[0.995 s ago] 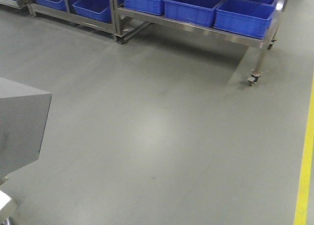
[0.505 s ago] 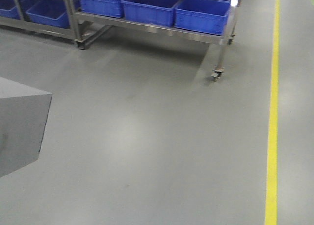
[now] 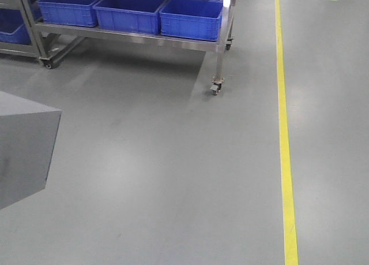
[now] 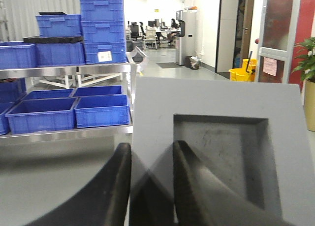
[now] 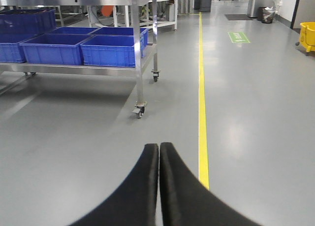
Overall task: Sort gray base to blue bin
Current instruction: 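Drive away from the table holding the gray block in the left gripper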
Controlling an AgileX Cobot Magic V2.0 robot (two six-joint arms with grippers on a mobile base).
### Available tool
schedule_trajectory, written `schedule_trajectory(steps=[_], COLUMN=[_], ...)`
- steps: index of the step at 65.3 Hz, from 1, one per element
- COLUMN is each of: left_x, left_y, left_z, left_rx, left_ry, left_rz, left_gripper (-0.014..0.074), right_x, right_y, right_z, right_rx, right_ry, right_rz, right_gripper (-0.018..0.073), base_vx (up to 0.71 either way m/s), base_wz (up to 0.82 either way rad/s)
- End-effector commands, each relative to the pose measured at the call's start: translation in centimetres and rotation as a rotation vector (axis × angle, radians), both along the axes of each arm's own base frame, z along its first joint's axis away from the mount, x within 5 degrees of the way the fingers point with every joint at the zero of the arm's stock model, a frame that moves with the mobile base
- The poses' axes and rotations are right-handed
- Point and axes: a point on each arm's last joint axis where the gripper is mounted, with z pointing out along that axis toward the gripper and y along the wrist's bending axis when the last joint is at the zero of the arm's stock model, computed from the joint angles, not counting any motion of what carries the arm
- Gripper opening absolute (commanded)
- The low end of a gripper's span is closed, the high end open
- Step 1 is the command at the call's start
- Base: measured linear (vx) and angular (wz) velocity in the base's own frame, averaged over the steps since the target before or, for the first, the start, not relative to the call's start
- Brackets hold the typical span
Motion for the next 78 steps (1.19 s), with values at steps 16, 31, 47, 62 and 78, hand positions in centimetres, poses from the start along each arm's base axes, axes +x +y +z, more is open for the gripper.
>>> schedule_trajectory(steps=[16,31,47,62,78], left_x=[-0.13,-0.13,-0.13,-0.13,-0.13], left_y=[0.19,0.19,0.19,0.19,0.19], left_z=[1.82,1.82,1.82,1.82,1.82], left_rx=[-0.068,-0.068,-0.068,-0.068,-0.068], left_ry=[-0.108,-0.108,-0.108,-0.108,-0.108], left_rz=[0.011,0.011,0.011,0.011,0.011], left_gripper=[0.0038,0.0038,0.0038,0.0038,0.0038], right_x=[0.07,0.07,0.07,0.07,0.07], right_y=[-0.02,-0.02,-0.02,-0.02,-0.02], right_z=[0.61,0.61,0.61,0.61,0.61], right_rx=[-0.026,-0.026,-0.026,-0.026,-0.026], right_ry=[-0.071,-0.071,-0.071,-0.071,-0.071], right_rz=[0.001,0.001,0.001,0.001,0.001], right_gripper=[-0.0005,-0.0005,-0.0005,-0.0005,-0.0005], base_vx=[0.13,0.15,0.15,0.15,0.15], base_wz=[-0.06,0.13,0.24,0.32,0.28])
